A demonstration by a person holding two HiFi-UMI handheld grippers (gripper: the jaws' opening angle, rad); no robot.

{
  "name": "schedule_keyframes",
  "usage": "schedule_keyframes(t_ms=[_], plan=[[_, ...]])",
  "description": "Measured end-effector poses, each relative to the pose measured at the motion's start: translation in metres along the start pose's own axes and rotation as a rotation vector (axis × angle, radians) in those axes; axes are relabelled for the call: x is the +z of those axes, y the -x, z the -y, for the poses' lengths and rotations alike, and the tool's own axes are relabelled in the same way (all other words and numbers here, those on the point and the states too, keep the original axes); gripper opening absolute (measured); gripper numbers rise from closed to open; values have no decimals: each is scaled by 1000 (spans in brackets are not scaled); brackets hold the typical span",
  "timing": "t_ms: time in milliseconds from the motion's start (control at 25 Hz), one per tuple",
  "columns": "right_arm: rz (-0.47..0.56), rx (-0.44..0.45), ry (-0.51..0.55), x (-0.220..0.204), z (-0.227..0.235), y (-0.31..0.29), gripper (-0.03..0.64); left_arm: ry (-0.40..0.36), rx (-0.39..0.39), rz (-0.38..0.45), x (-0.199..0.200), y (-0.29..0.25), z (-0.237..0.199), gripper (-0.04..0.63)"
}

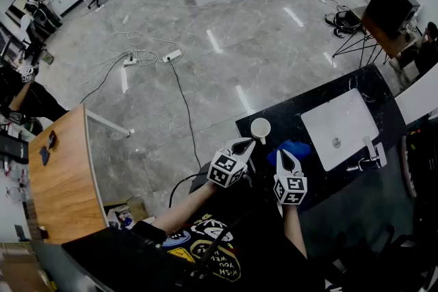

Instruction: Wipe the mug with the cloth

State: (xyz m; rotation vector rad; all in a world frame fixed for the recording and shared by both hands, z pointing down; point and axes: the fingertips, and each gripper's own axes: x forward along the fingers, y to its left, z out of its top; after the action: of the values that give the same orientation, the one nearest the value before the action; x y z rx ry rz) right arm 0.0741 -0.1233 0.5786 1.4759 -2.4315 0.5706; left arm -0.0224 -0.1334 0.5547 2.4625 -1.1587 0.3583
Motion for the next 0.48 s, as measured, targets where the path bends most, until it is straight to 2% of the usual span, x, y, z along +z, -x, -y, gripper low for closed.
schedule_keyframes(t_ms=[480], plan=[[-10, 7, 16, -2, -3, -5, 2, 40, 25, 3, -4, 4, -11, 3]])
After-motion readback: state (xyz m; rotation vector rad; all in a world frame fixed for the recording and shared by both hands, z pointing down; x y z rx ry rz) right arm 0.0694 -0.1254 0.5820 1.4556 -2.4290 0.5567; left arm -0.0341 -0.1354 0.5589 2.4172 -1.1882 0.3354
